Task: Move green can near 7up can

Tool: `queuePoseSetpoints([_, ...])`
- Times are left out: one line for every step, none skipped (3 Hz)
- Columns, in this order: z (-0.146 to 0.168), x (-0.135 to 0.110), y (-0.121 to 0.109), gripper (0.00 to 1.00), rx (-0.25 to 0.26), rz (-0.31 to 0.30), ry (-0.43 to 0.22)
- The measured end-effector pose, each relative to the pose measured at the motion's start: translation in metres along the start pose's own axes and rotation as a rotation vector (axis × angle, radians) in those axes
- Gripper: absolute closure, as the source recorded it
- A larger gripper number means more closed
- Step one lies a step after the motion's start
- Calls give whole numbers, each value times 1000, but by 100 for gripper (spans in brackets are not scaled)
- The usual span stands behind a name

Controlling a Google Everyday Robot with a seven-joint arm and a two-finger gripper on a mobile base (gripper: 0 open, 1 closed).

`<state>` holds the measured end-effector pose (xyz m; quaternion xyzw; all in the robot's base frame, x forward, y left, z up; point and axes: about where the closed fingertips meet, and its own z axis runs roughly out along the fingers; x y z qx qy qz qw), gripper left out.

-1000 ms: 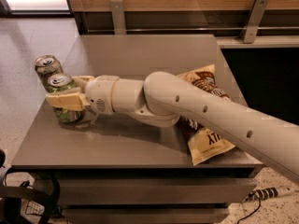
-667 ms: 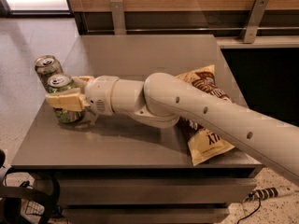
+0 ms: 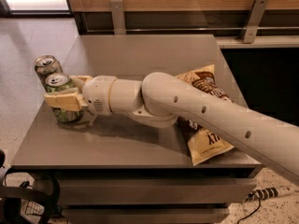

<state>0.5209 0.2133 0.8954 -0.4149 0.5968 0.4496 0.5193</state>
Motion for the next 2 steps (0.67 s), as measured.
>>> queuePoseSetpoints([1, 0, 2, 14, -3, -1, 0])
queuePoseSetpoints([3, -1, 3, 0, -6, -2, 0])
